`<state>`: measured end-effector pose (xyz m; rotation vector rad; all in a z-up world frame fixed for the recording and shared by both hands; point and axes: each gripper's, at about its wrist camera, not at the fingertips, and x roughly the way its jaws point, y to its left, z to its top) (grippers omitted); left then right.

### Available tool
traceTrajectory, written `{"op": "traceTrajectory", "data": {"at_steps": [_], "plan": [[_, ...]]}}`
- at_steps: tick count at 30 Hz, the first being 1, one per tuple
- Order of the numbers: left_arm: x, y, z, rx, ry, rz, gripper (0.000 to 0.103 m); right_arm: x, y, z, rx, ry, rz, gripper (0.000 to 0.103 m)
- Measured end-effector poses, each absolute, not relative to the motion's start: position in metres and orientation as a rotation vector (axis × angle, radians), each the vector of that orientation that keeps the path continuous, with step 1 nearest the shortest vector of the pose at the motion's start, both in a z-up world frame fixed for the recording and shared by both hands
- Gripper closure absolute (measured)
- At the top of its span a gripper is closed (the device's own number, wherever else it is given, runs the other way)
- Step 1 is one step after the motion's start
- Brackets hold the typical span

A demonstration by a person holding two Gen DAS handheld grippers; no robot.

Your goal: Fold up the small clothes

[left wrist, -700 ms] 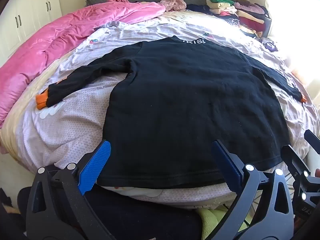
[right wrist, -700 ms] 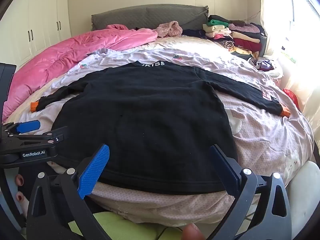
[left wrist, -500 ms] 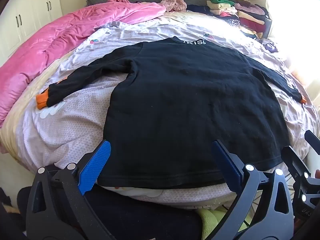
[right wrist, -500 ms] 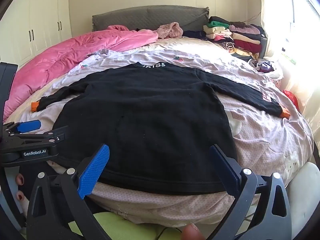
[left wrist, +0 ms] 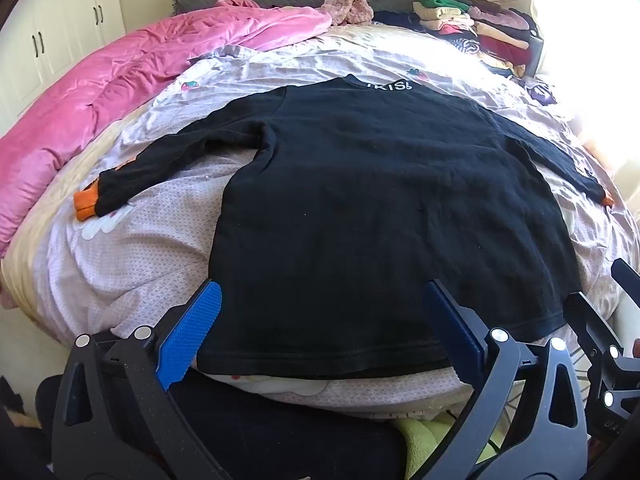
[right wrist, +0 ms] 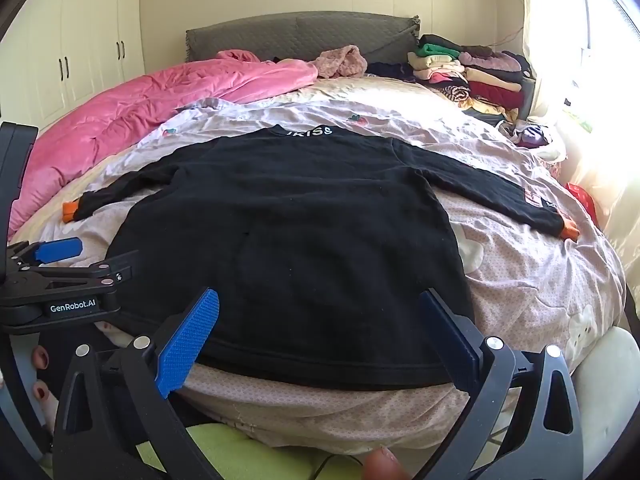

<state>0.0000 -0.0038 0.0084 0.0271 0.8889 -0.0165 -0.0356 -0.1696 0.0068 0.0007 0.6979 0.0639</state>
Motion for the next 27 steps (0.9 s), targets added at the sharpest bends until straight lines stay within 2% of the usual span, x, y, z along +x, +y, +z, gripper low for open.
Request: {"op": "traceTrajectory", "data": {"at_steps": [27], "plan": [[0.0003,-0.0024,0.0057,0.029,0.883,-0.012,0.009,-0.0351,-0.1684,0.0050,-0.002,0.697,0.062,0.004]]}}
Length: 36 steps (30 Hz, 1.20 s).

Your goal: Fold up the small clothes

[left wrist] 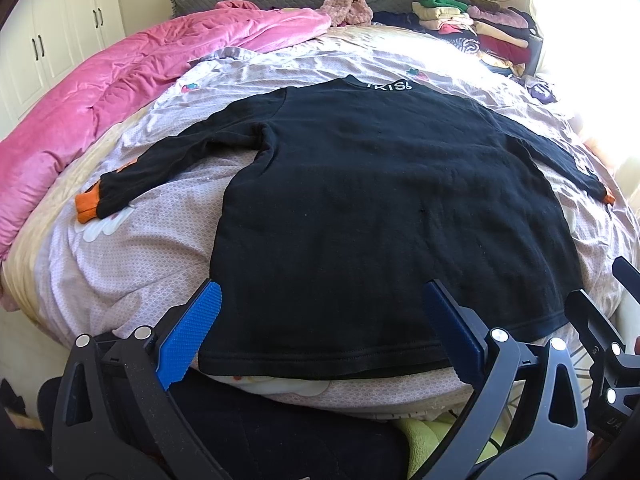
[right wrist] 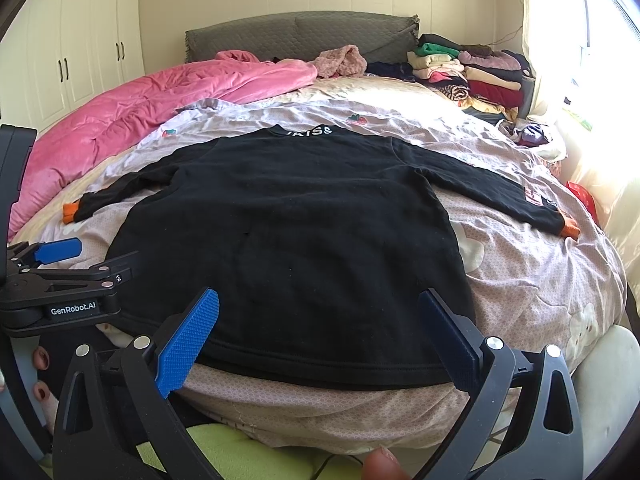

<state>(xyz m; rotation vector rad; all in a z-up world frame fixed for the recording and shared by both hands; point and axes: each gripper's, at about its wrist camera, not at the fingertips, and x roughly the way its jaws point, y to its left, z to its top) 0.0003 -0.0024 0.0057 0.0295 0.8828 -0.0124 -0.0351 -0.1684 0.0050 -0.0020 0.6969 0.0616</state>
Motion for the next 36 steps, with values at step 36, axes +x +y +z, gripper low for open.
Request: {"op": "traceTrajectory", "data": {"at_steps": [36], "plan": [[0.055,-0.017,0.014,0.078,0.895,0.010,0.009,0.019,-0.216,0.017,0.086,0.674,0.019,0.004]]}}
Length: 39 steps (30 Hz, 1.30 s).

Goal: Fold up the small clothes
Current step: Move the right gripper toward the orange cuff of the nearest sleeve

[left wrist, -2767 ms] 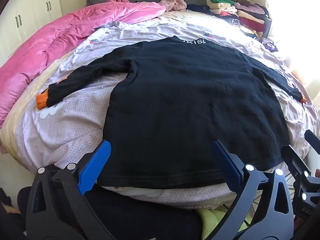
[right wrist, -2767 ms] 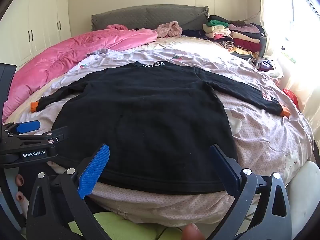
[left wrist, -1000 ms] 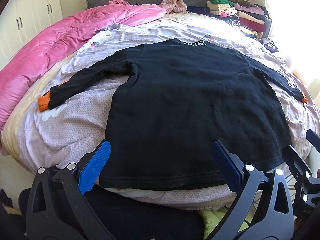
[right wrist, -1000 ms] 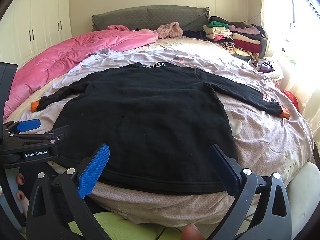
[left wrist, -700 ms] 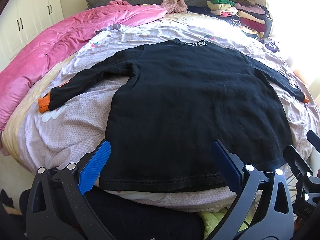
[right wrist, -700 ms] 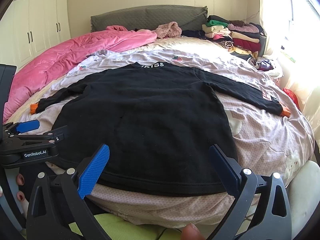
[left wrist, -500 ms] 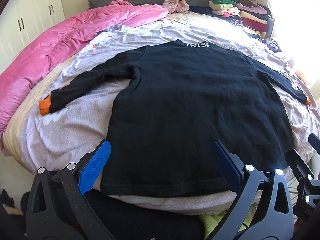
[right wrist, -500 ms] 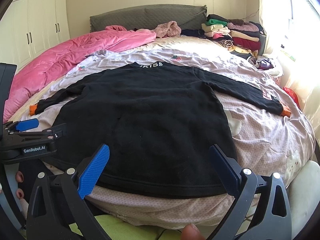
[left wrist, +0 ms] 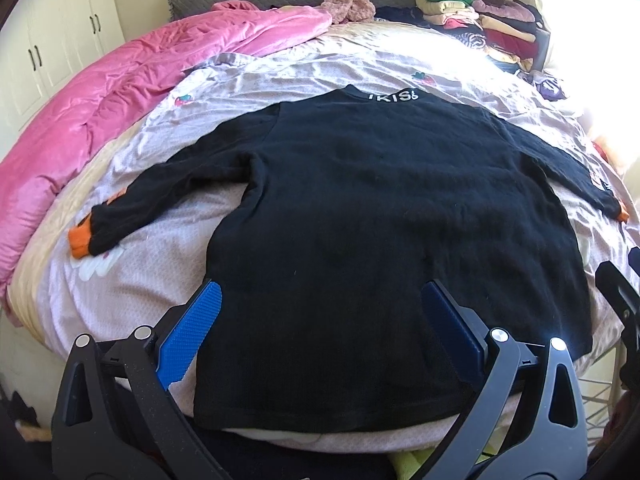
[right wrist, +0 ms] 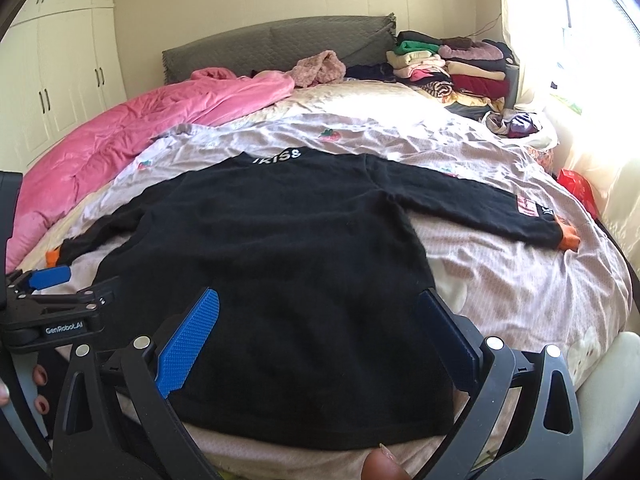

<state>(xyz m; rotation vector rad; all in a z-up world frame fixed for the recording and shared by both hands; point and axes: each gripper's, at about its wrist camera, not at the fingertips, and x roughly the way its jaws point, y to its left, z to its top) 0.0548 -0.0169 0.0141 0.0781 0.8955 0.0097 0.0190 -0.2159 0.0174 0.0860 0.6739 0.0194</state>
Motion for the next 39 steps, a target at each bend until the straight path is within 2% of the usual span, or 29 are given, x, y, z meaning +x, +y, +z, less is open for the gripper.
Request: {"op": "traceTrajectory", "data": {"at_steps": [20,39], "plan": [[0.160,-0.033,0.023,0.070,0.915,-0.021,0.009,0.103,-0.302,0.014,0.201,0.688,-0.170,0.004],[0.256,-0.043,0.003,0.028,0.949,-0.049,0.009,0.145,-0.429,-0.027,0.398,0.749,-0.481,0.004]]}}
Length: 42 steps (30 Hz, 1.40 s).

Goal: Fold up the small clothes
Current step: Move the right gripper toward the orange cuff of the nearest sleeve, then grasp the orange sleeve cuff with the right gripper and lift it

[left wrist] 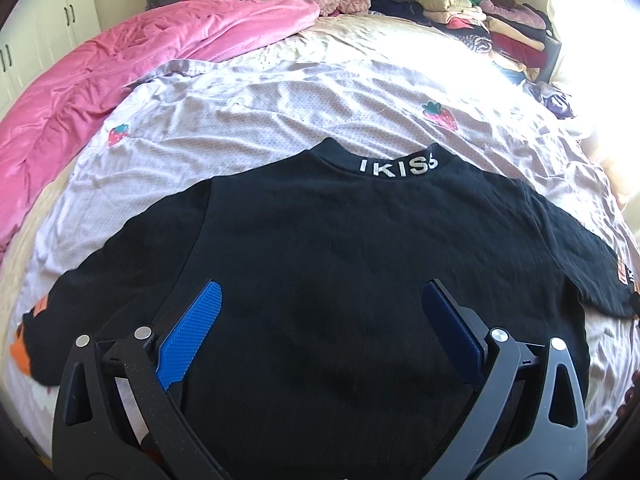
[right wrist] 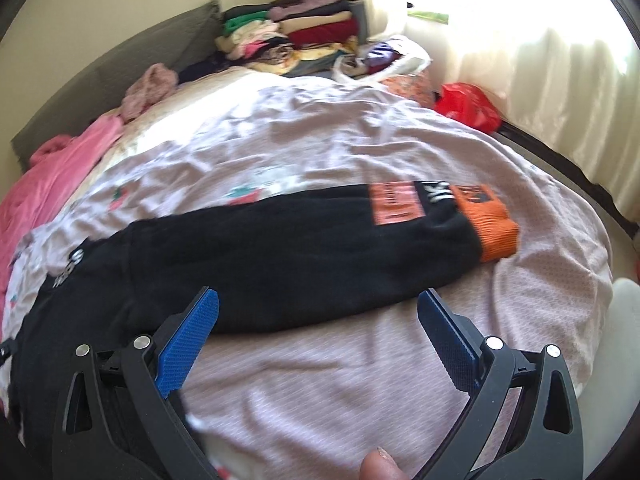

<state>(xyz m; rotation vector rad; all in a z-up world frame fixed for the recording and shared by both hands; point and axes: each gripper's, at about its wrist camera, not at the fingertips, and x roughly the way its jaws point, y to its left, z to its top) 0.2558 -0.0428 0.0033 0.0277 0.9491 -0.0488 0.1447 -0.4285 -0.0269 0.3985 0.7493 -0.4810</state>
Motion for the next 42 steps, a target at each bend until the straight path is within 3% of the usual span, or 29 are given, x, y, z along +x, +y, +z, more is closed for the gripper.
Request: {"op": "traceTrajectory", "data": {"at_steps": [21,22,23,24,26,29,32,42], "plan": [[0.280,-0.043,-0.048,0.041,0.956,-0.020,0.009,0.153,-0.540,-0.076,0.706,0.736,-0.612,0.005],[0.280,-0.042,-0.048,0.037,0.951,-0.018,0.009,0.153,-0.542,-0.075,0.721,0.718,-0.605,0.010],[0.279,-0.041,-0.048,0.031,0.947,-0.019,0.009,0.151,-0.545,-0.074,0.727,0.705,-0.606,0.027],[0.279,-0.040,-0.048,0.024,0.943,-0.018,0.009,0.151,-0.547,-0.072,0.725,0.693,-0.613,0.033],[0.278,-0.036,-0.046,0.014,0.929,-0.018,0.009,0.150,-0.551,-0.069,0.727,0.667,-0.606,0.059],[0.276,-0.030,-0.042,0.008,0.906,-0.012,0.009,0.147,-0.555,-0.066,0.757,0.627,-0.559,0.079],[0.273,-0.024,-0.038,0.008,0.885,-0.007,0.009,0.145,-0.541,-0.047,0.717,0.565,-0.502,0.085],[0.265,0.006,-0.025,-0.032,0.861,-0.039,0.009,0.167,-0.411,0.051,0.523,0.468,-0.235,0.087]]}}
